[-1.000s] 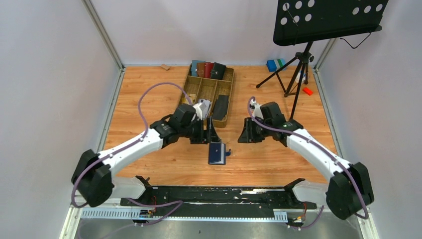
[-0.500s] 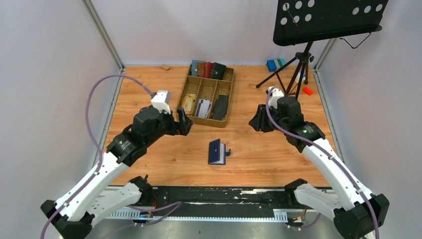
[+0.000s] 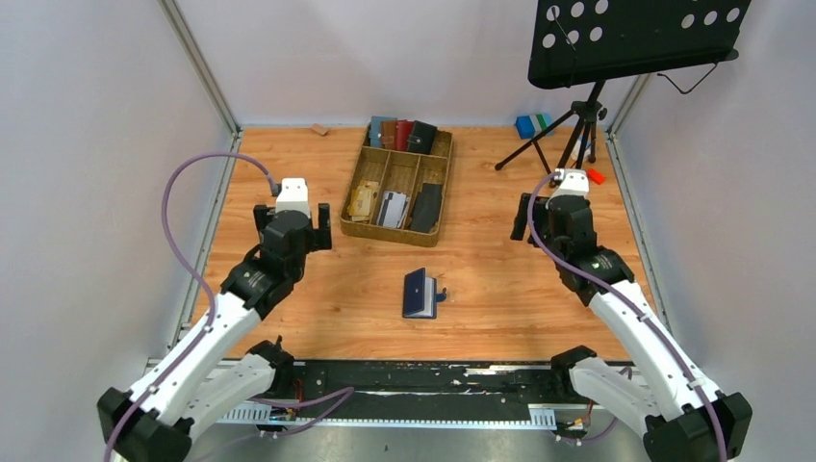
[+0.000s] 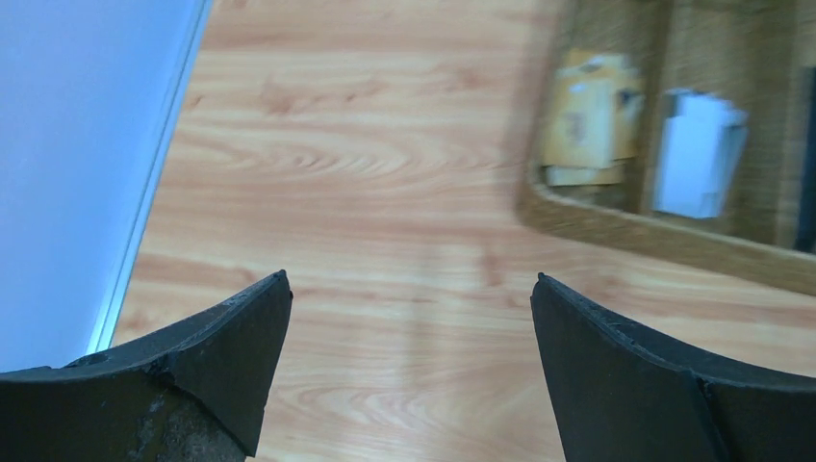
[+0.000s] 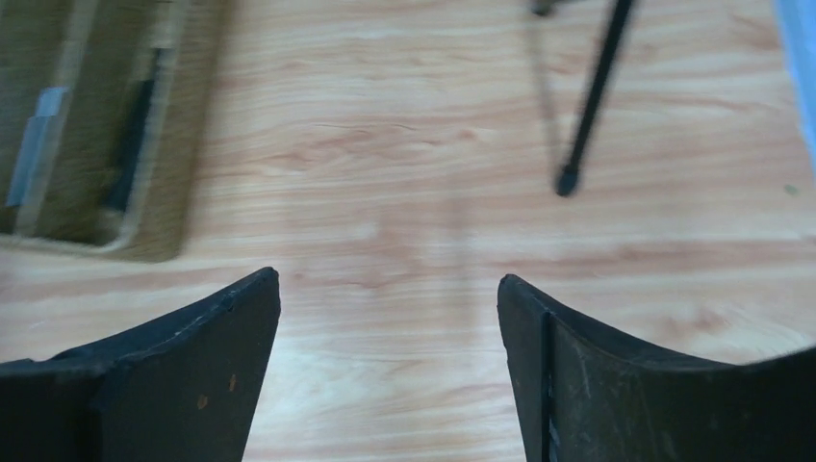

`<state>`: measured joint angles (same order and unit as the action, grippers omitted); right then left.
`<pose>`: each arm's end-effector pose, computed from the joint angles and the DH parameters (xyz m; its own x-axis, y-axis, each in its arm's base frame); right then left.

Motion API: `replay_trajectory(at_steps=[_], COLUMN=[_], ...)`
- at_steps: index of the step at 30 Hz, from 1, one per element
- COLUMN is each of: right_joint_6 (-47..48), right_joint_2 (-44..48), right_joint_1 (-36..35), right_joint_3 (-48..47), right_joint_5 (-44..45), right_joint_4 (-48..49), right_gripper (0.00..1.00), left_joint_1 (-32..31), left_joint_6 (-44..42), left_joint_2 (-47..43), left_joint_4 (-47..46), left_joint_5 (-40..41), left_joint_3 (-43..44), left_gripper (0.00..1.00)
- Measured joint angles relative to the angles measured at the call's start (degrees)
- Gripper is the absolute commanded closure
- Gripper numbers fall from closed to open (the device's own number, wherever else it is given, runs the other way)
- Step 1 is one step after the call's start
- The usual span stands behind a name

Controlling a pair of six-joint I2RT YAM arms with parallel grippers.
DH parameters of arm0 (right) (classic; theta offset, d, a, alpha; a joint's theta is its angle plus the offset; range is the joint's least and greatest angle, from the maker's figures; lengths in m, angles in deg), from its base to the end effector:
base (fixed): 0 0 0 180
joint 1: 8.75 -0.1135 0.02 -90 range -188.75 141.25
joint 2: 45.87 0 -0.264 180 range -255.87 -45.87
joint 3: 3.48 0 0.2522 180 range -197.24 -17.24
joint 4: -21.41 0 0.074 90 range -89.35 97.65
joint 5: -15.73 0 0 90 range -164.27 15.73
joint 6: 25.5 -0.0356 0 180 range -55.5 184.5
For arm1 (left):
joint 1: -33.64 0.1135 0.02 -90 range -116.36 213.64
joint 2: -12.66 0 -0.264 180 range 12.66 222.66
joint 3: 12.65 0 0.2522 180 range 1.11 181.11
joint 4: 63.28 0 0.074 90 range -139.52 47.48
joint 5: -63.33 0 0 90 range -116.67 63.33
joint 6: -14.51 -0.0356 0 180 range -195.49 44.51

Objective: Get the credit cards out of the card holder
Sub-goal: Reset both arms

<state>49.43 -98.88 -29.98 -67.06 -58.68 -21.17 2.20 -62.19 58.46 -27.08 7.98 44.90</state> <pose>0.1907 0.0638 0.3132 -0.5126 0.0696 -0.8558 -0.0032 0.9966 0.0829 0.1615 -0.0750 0.3114 -0.3408 -0.0135 -0.9400 -0.0934 0.9954 0.0196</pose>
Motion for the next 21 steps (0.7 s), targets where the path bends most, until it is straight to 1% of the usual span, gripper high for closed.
replay_trajectory(at_steps=[3,5,10,14,18,21], right_joint_6=[0.52,1.68,5.29,7.32,9.2,10.6], right_joint_2=[0.35,-1.31,-9.09,-13.94,-16.48,-18.03], right_joint_1=[1.31,2.4,4.87,8.59,12.52,13.7], right_joint_3=[5.62,8.57,14.53,17.99,21.77,25.22], right_joint_5=[6.38,9.25,14.21,14.93,13.38,11.28], right_joint_4=[3.19,6.19,16.55,25.49,36.22,45.18], right_gripper=[0.15,0.15,0.17,0.21,0.2,0.18], left_joint_1=[6.29,8.57,9.42,10.84,14.86,18.75], left_joint_6=[-1.38,-2.84,-5.77,-7.91,-10.03,-10.49], left_joint_2=[3.04,3.98,8.63,13.4,17.05,18.49], left_joint_4=[-3.34,-6.43,-15.04,-23.74,-33.44,-38.84], left_joint_5=[-0.7,-0.15,1.33,1.36,0.35,-2.03], left_joint_3=[-4.17,-8.04,-15.85,-19.82,-23.41,-25.7], left_gripper=[0.0,0.0,0.0,0.0,0.0,0.0])
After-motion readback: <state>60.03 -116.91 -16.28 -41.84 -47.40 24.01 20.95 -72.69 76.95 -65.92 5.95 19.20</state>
